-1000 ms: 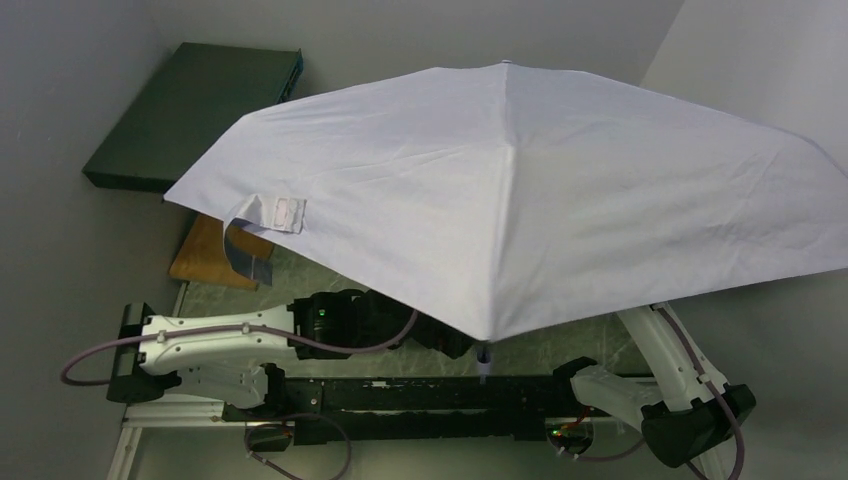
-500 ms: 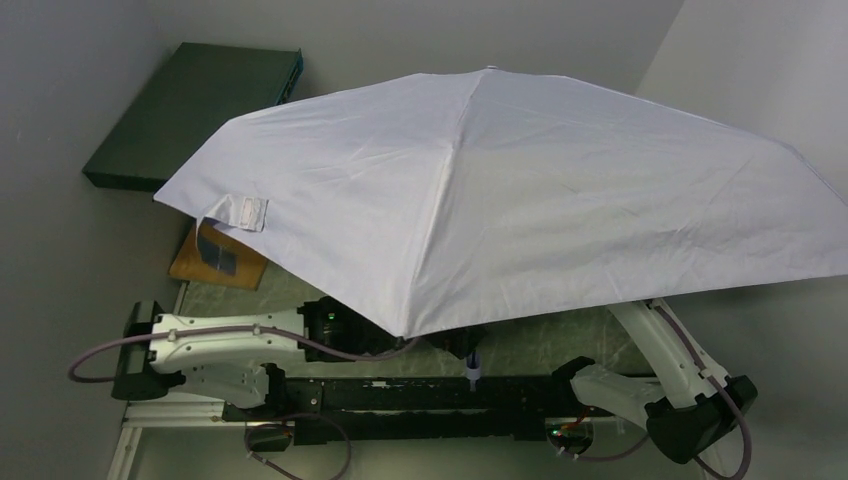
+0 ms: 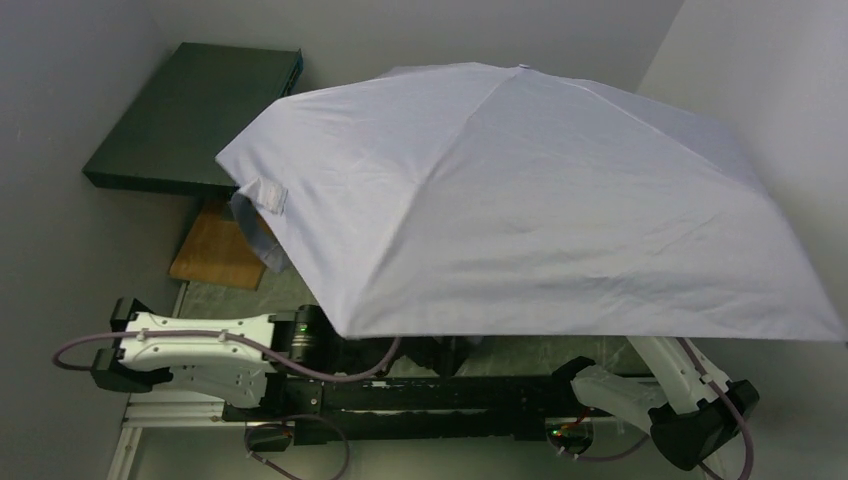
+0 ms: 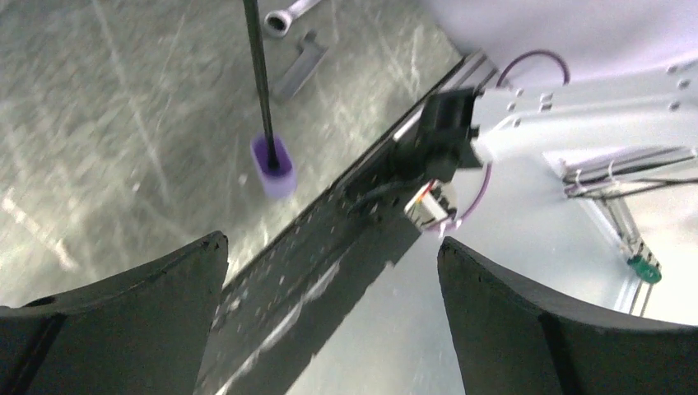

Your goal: Open the umbrella

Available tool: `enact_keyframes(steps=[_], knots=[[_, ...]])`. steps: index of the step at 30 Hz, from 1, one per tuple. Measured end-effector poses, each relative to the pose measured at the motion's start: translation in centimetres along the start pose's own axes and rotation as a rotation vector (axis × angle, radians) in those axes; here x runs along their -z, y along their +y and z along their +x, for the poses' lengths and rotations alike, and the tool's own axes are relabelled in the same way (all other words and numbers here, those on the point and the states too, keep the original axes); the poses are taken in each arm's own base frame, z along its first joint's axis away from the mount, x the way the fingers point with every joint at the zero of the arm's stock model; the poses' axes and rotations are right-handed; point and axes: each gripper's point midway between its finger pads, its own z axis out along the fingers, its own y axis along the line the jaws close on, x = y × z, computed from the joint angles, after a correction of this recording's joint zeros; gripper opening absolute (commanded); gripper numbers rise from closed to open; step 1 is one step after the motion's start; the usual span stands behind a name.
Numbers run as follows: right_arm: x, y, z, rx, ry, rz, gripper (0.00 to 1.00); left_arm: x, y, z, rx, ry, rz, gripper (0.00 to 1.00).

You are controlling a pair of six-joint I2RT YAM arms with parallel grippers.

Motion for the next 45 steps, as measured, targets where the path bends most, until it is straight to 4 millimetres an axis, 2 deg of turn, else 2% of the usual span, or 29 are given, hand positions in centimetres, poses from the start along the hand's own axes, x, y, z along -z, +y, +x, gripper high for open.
enact_keyframes(steps=[5, 7, 9, 11, 12, 13, 16, 19, 21, 24, 31, 37, 41, 45], knots=[[0.1, -4.9, 2.2, 0.143, -0.001, 0.186, 0.01, 5.2, 2.5, 2.2, 0.048, 0.064, -0.095, 0.99], [0.4, -7.0, 3.6, 0.194, 0.01, 0.248, 0.1, 6.6, 4.2, 3.6, 0.063, 0.092, -0.147, 0.99], [0.6, -8.8, 5.0, 0.243, 0.023, 0.297, 0.53, 7.6, 5.7, 5.1, 0.061, 0.121, -0.197, 0.99], [0.6, -10.4, 6.4, 0.278, 0.042, 0.338, 0.87, 8.2, 6.8, 6.5, 0.05, 0.147, -0.234, 0.99], [0.5, -11.1, 6.9, 0.29, 0.045, 0.355, 0.97, 8.4, 7.2, 7.1, 0.044, 0.16, -0.253, 0.99], [0.5, -11.5, 7.2, 0.293, 0.046, 0.367, 1.0, 8.5, 7.4, 7.5, 0.037, 0.166, -0.264, 0.99], [1.0, -13.2, 7.8, 0.305, 0.052, 0.417, 1.0, 8.6, 8.0, 8.3, 0.025, 0.178, -0.308, 0.99], [1.7, -13.9, 8.4, 0.287, 0.071, 0.442, 1.0, 8.5, 8.2, 8.9, 0.005, 0.19, -0.344, 0.99], [2.7, -14.1, 9.2, 0.26, 0.101, 0.454, 1.0, 8.4, 8.2, 9.2, -0.001, 0.196, -0.352, 0.99], [5.4, -14.0, 10.6, 0.196, 0.152, 0.459, 1.0, 8.4, 8.1, 9.3, 0.006, 0.195, -0.355, 0.99], [11.2, -11.8, 13.0, 0.032, 0.263, 0.416, 1.0, 9.1, 7.9, 8.6, 0.051, 0.174, -0.321, 0.99], [15.6, -9.6, 12.7, -0.098, 0.34, 0.393, 1.0, 9.5, 8.0, 8.6, 0.048, 0.177, -0.315, 0.99], [18.6, -8.7, 12.9, -0.168, 0.433, 0.423, 1.0, 9.9, 8.7, 8.8, 0.026, 0.192, -0.346, 0.99], [21.3, -7.4, 13.7, -0.25, 0.538, 0.423, 1.0, 10.8, 9.7, 8.2, 0.01, 0.191, -0.389, 0.99]])
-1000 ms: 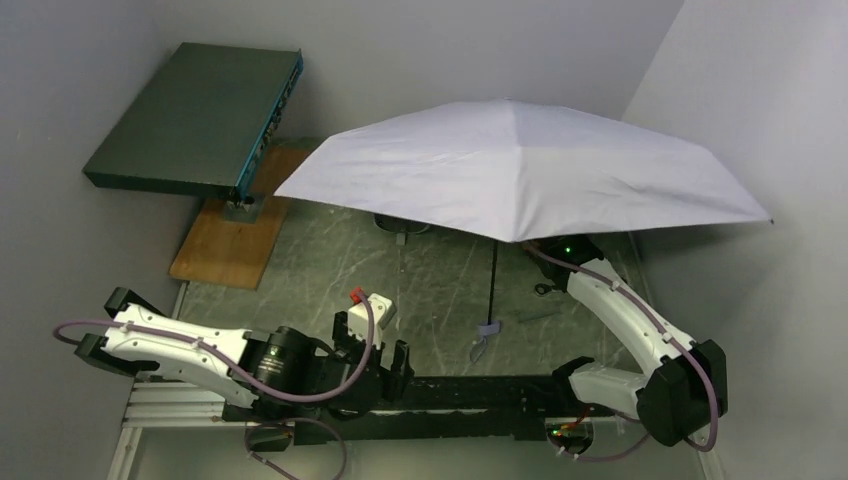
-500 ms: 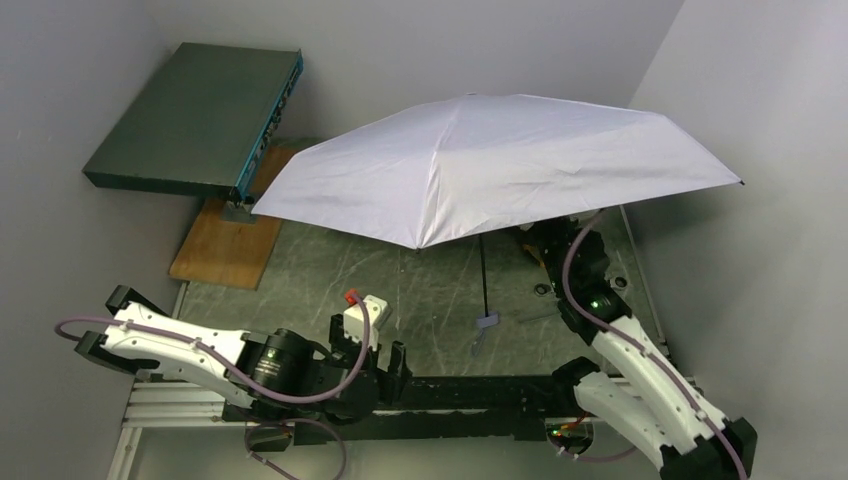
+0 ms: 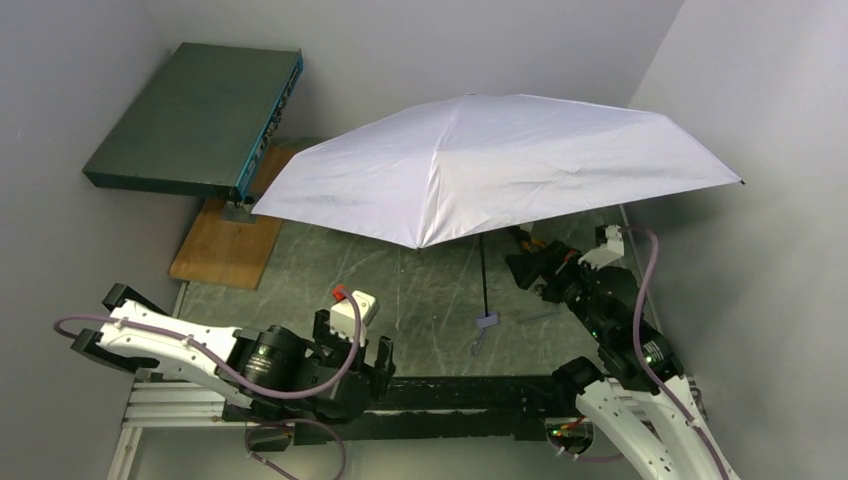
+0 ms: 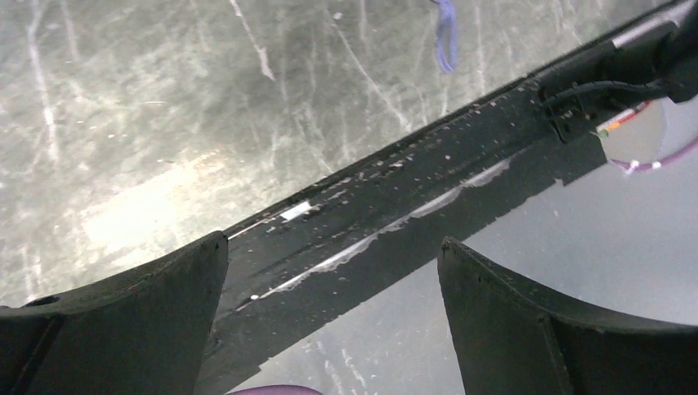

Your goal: Open the umbrella

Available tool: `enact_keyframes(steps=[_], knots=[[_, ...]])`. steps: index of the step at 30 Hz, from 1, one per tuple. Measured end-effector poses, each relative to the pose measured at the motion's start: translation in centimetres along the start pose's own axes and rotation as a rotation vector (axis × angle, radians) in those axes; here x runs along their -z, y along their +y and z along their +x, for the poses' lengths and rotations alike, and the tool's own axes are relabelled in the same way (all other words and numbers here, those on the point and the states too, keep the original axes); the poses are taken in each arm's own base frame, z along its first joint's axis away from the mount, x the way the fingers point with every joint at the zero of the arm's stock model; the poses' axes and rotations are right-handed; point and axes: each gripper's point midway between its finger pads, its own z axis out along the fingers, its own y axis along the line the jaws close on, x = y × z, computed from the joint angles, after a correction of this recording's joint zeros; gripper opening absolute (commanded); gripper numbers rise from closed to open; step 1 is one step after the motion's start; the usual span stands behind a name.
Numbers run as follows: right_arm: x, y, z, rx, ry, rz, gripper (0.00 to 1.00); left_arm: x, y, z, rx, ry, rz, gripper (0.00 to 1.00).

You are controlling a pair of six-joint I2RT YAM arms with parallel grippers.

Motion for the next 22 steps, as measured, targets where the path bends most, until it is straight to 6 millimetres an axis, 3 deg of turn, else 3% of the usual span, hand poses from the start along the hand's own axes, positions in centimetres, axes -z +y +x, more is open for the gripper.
enact_keyframes(steps=[5, 13, 17, 22], knots=[[2.5, -1.1, 2.5, -0.076, 0.092, 0.027, 1.0, 0.4, 3.4, -0.4, 0.035, -0.032, -0.098, 0.99], [6.0, -1.7, 2.2, -0.122, -0.033, -0.068, 1.0, 0.4, 11.5, 0.3, 0.121, -0.115, -0.165, 0.99], [6.2, -2.9, 2.8, -0.149, -0.048, -0.042, 1.0, 0.3, 14.4, 0.4, 0.167, -0.162, -0.134, 0.99], [5.5, -4.3, 4.2, -0.162, -0.012, 0.016, 1.0, -0.5, 15.9, 1.0, 0.13, -0.191, -0.159, 0.99]])
